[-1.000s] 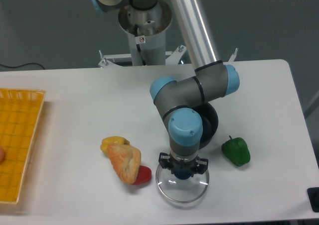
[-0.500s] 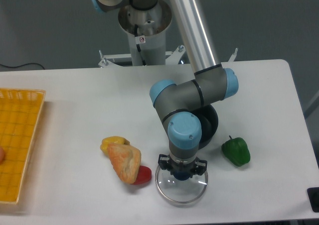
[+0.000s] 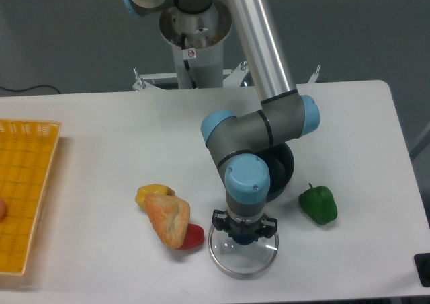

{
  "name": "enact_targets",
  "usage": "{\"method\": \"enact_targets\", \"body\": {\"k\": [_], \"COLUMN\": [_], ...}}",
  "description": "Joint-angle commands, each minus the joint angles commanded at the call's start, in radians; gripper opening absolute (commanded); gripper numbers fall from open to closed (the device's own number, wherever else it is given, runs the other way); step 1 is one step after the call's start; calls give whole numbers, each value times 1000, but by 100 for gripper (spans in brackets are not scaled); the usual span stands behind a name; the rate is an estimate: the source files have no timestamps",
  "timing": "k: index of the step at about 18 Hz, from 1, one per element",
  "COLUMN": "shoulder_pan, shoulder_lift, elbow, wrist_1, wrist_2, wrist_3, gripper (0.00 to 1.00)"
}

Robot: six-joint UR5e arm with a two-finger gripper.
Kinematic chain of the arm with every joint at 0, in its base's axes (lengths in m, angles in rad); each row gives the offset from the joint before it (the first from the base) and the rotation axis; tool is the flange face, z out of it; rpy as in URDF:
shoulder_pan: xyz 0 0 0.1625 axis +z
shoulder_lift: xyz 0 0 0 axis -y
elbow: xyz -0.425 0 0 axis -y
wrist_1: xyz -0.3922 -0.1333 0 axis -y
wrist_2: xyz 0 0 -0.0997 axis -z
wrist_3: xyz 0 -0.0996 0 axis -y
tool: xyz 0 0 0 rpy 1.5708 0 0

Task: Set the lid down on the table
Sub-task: 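Lower the held glass lid by its blue knob toward the table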

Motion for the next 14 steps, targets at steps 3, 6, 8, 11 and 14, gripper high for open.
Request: {"method": "enact_targets", "body": {"k": [3, 6, 8, 11, 14], "shoulder_pan": [0, 0, 0, 0, -2], "shoulder_lift": [-3, -5, -5, -5, -9], "elbow": [2, 2, 2, 2, 0], "wrist_1": [2, 2, 3, 3, 31], "wrist_2": [0, 0, 0, 2, 5], "wrist_3": [0, 0, 0, 0, 0], "gripper": [53, 54, 55, 58, 68]}}
